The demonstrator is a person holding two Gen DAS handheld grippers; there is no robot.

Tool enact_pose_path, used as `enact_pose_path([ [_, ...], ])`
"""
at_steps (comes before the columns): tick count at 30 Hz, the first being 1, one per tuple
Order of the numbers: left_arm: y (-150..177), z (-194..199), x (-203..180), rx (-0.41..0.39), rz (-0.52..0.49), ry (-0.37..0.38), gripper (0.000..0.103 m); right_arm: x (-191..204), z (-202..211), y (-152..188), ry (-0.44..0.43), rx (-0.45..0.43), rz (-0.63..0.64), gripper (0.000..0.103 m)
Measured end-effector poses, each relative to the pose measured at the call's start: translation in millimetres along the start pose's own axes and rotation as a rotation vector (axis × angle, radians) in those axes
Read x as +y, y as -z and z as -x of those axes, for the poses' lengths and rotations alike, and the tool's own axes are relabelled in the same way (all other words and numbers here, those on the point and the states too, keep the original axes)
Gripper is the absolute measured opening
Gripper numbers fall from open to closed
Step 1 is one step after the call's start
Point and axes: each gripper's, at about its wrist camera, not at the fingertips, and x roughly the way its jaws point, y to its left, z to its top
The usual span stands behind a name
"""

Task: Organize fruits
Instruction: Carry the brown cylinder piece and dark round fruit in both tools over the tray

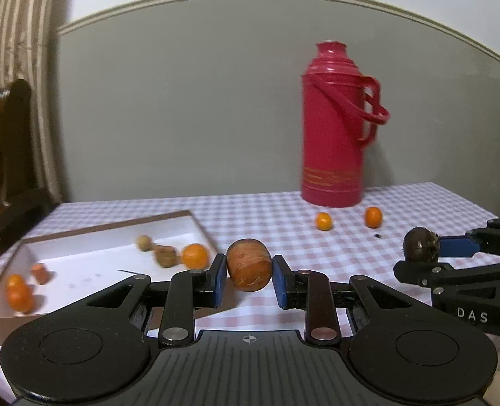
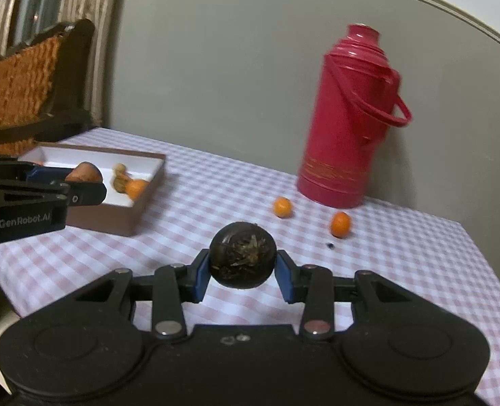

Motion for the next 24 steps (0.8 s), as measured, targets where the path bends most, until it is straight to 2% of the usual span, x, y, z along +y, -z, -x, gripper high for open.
enact_pose_path([
  [12,9,26,71,-0.01,0.05,-0.135,0.029,76,-2,-30,-0.154,-0.072,0.08,0.031],
  [24,13,36,122,-0.013,0.091,-0.224,0.029,121,-7,-53,-0.243,-0.129,0.114,0.031],
])
